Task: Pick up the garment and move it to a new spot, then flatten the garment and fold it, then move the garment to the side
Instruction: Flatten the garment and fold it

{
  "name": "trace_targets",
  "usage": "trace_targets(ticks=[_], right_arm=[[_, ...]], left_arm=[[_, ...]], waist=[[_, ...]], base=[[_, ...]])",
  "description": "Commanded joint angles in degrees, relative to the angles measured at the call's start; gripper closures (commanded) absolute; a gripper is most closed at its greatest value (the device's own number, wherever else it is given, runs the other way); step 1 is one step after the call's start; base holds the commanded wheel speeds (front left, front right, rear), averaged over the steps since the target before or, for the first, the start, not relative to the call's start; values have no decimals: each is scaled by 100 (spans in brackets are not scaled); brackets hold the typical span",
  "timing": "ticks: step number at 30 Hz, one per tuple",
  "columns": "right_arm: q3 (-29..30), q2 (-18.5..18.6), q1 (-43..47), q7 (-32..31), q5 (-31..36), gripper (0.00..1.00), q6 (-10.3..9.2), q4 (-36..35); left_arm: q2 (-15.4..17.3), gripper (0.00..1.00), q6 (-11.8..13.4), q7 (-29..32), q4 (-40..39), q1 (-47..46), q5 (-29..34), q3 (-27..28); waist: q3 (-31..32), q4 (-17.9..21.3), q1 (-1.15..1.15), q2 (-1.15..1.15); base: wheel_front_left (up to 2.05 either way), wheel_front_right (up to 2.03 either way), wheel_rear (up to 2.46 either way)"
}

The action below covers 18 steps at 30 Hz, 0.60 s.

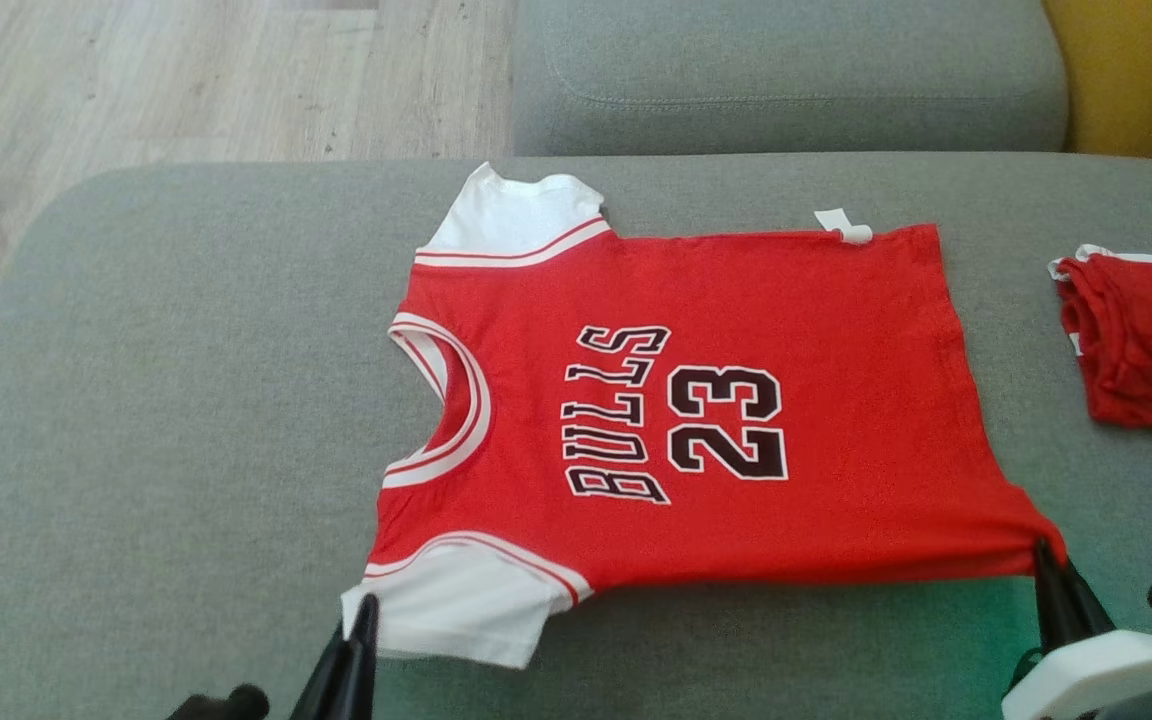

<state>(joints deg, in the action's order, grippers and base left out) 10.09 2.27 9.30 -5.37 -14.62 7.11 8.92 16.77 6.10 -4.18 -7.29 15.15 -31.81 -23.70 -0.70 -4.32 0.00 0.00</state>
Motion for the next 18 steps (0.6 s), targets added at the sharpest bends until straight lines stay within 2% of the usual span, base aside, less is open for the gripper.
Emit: trace_targets(ticks=[1,11,18], right_arm=[[-128,61,-226,-40,31,100,37,-208],[-87,61,-585,-270,54,100,37,20],[-8,61,-1118,-349,25,100,37,165]], left_arm=[[6,100,15,21,-110,-372,11,145],[16,100,-157,260,224,-1070,110,-19],[155,100,-522,560,550,-2132,263,-137]], waist=[[-23,-7,0,0],[-188,-56,0,0],[-300,-69,0,0]], base=[[0,0,0],[0,0,0],[0,0,0]])
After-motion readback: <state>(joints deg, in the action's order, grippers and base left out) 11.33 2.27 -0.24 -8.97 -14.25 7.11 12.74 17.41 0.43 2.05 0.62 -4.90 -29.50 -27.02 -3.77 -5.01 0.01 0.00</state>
